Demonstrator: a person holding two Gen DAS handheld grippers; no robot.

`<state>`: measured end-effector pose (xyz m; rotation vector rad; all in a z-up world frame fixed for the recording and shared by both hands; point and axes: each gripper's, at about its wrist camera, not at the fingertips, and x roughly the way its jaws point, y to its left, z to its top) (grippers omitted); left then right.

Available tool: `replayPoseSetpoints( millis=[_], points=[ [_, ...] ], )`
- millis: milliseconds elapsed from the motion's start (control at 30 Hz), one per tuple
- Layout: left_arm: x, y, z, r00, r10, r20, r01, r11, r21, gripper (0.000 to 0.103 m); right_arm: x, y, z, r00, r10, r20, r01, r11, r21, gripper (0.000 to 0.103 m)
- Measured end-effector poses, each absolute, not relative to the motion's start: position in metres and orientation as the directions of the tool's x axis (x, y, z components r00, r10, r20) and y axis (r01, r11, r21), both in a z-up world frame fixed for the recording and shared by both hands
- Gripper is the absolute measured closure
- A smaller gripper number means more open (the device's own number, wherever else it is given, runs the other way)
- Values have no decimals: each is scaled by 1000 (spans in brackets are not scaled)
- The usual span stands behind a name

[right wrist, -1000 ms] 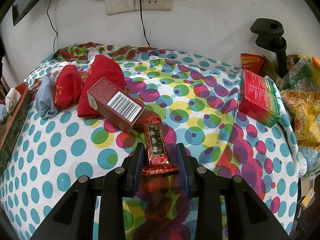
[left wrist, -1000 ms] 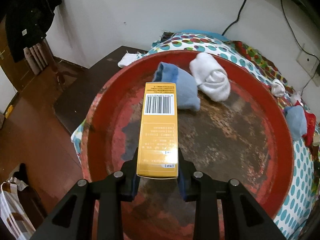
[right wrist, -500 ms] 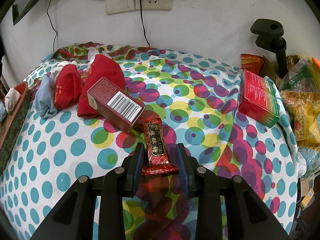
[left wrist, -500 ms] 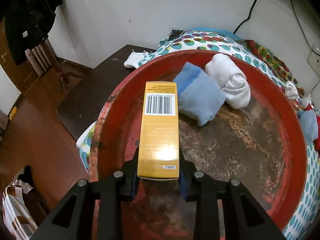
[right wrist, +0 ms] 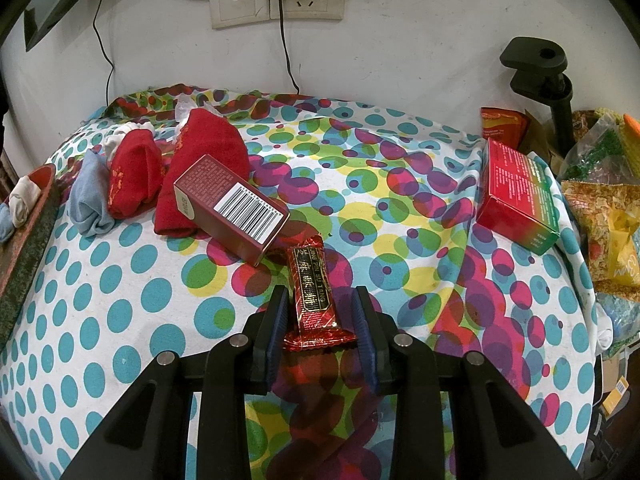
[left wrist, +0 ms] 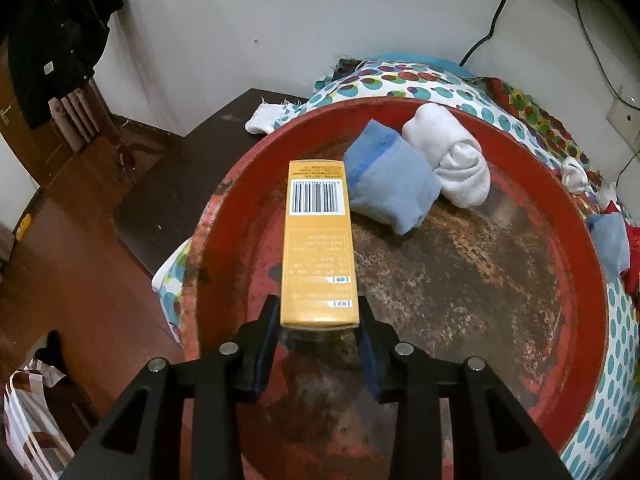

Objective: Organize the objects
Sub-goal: 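Lower the yellow box onto the red tray and open the left tool, then withdraw the left tool from the red tray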

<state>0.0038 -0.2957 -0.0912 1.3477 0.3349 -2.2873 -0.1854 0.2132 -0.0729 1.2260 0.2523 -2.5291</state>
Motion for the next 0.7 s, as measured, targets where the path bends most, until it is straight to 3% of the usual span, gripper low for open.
replayPoseSetpoints(
  millis=[367, 700],
  points=[
    [41, -256, -53, -491, -264, -830, 469, -883, 4, 66, -186, 214, -72, -581, -206, -787, 357, -934, -19, 72],
    [59, -179, -44, -554, -181, -812, 269, -963, 31, 65, -187, 213, -71, -582, -202, -787, 357, -934, -24, 72]
  ],
)
